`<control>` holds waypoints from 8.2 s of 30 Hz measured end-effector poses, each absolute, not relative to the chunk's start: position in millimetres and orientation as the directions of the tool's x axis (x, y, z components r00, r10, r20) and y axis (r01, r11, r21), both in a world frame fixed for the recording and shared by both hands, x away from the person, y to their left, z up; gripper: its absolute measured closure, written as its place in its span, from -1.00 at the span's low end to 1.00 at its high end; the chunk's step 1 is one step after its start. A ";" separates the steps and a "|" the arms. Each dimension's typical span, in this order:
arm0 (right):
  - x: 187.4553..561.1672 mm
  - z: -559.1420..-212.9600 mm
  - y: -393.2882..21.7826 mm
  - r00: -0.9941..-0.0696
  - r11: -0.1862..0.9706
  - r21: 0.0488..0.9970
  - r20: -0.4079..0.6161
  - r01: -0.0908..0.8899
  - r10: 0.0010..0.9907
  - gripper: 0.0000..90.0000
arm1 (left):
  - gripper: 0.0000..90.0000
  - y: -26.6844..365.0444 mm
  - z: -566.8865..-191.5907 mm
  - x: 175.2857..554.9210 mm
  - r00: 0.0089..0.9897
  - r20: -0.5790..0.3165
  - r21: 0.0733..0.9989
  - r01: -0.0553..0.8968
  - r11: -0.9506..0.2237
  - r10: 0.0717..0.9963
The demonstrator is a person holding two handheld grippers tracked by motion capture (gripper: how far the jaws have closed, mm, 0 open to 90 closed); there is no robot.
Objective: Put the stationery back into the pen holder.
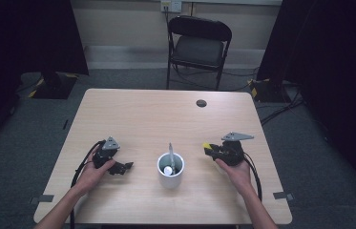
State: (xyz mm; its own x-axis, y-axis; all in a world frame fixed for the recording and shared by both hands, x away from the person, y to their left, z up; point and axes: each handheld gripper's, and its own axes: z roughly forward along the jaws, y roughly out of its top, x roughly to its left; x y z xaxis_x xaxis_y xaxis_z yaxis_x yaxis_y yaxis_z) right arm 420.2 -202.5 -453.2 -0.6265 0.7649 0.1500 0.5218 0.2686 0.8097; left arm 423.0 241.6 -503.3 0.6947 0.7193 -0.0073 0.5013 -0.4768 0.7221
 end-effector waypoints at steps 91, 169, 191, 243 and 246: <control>398.3 -394.1 -62.5 -0.887 0.284 0.920 0.123 0.270 0.445 0.49 | -0.95 241.9 -503.1 423.2 0.698 -0.001 0.722 0.496 -0.482 0.716; 361.7 -411.4 -127.8 -0.862 0.362 0.883 0.086 0.298 0.500 0.34 | -1.00 240.9 -503.5 423.6 0.703 -0.010 0.716 0.502 -0.485 0.711; 366.6 -399.5 -135.5 -0.838 0.300 0.904 0.103 0.303 0.536 0.12 | -1.00 240.8 -503.5 423.5 0.702 -0.007 0.717 0.500 -0.486 0.712; 382.8 -409.7 -206.5 -0.665 0.242 0.873 0.118 0.424 0.737 -0.22 | -1.00 241.1 -503.4 422.2 0.694 0.000 0.716 0.503 -0.484 0.720; 385.0 -411.7 -213.7 -0.645 0.236 0.869 0.118 0.436 0.755 -0.24 | -1.00 241.0 -503.4 422.2 0.694 -0.001 0.716 0.504 -0.484 0.720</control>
State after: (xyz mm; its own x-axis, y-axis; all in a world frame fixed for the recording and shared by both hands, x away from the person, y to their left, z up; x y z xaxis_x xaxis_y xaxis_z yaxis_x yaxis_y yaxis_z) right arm 385.0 -213.7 -411.7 -0.6448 0.7552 0.1181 0.4356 0.2361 0.8686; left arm 422.2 241.0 -503.4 0.6937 0.7203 -0.0011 0.5036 -0.4839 0.7157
